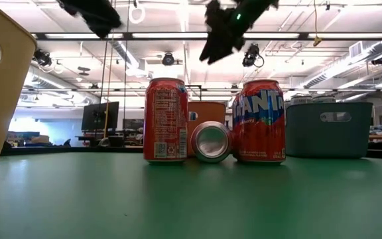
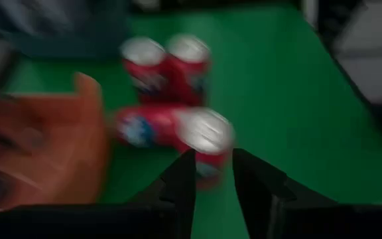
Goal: Sort soda cans
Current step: Move the yellow bin to the top left of the table
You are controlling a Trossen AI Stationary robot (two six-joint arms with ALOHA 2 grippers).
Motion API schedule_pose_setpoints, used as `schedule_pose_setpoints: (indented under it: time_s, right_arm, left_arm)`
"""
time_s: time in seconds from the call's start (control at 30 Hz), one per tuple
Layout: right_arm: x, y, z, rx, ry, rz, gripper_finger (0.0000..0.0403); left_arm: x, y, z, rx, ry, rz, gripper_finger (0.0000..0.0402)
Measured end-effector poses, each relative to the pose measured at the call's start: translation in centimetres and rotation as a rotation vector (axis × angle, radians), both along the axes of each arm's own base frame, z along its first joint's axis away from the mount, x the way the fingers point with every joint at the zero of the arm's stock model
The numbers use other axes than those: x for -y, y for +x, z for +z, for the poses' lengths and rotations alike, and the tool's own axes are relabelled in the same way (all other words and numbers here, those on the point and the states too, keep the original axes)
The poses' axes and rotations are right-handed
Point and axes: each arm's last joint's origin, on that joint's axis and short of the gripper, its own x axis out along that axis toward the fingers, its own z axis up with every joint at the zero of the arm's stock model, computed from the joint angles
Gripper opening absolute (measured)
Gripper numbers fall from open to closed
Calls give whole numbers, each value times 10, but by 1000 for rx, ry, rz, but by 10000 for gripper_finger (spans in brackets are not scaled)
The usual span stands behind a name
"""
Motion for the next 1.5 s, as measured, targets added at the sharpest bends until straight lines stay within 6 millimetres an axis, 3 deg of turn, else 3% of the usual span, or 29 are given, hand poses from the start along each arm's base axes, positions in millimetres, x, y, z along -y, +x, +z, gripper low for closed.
schedule_pose_setpoints:
  time_s: [0.17, 0.37, 0.53, 0.73, 0.97, 1.17, 1.5]
  right_arm:
    - [-38, -13, 20, 2, 5, 89, 277]
    - [-77, -12, 17, -56, 50, 178, 267]
    - [-102, -6, 10, -51, 60, 243, 266]
    - [-116, -5, 4, -50, 40, 260, 266]
    - [-116, -6, -4, -69, 42, 259, 265]
    - [-116, -6, -4, -70, 46, 253, 264]
    - [-116, -6, -4, -70, 46, 253, 260]
  left_arm:
    - [39, -4, 7, -212, -75, -115, 57]
    - [82, -9, -13, -631, -204, -76, 15]
    - [101, -17, -34, -879, -174, 43, 10]
    - [107, -14, -46, -966, -144, 130, 48]
    - [116, -4, -47, -905, -244, 43, 127]
    - [114, -6, -63, -915, -224, 79, 179]
    - [108, -15, -92, -974, -182, 107, 185]
